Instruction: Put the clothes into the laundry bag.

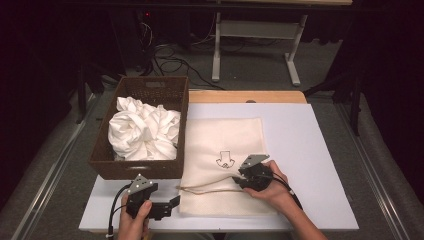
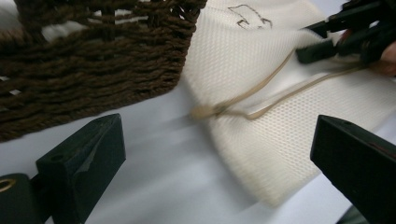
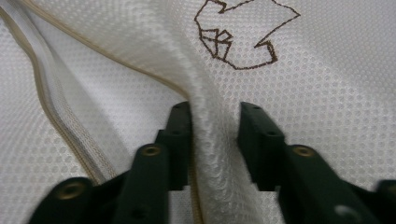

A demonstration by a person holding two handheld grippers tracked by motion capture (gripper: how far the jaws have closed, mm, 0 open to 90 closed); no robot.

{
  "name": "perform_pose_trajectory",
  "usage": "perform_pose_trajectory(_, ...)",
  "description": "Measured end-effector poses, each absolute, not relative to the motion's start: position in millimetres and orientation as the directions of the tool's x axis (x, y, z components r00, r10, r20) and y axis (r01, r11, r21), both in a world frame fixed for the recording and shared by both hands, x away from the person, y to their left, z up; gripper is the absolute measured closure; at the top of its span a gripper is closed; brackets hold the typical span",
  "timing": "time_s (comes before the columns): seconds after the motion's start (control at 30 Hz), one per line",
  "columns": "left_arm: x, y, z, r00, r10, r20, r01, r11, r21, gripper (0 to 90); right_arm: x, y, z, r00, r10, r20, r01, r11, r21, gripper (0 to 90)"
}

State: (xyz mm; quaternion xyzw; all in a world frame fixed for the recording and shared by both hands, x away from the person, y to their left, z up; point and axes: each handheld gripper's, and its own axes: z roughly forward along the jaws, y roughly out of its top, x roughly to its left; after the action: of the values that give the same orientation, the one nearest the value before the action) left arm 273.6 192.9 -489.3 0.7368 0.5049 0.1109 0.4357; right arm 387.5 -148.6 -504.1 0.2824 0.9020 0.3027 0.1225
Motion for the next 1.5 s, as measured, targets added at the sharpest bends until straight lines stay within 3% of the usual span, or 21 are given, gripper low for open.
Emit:
perform_pose_trajectory(0.1, 272, 186, -481, 0.482, 0.834, -0.268, 0.641, -0.127, 0.757, 3.7, 388, -150, -502, -0.801, 0.599, -0.012, 0.463, 0.630, 0.623, 79.2)
perform_pose_trajectory(0.23, 272, 184, -469, 0.494, 0.829, -0.264, 0.628, -0.130, 0.767, 3.6, 387, -152, -494, -0.796, 0.606, 0.021, 0.461, 0.583, 0.668, 86.5)
perform_pose_trajectory(0.43, 277, 181, -451, 0.509, 0.825, -0.247, 0.609, -0.142, 0.780, 3.5, 389, -160, -477, -0.777, 0.618, 0.119, 0.494, 0.482, 0.724, 87.0)
perform_pose_trajectory(0.63, 288, 182, -433, 0.512, 0.825, -0.239, 0.596, -0.141, 0.790, 3.0, 392, -160, -467, -0.775, 0.618, 0.134, 0.484, 0.443, 0.755, 87.3)
perform_pose_trajectory(1.2, 332, 201, -412, 0.481, 0.857, -0.184, 0.581, -0.154, 0.799, 1.6, 392, -161, -472, -0.784, 0.604, 0.142, 0.487, 0.458, 0.744, 87.6)
perform_pose_trajectory(1.5, 378, 230, -405, 0.391, 0.903, -0.180, 0.607, -0.106, 0.788, 1.5, 392, -160, -474, -0.787, 0.601, 0.142, 0.490, 0.468, 0.735, 87.7)
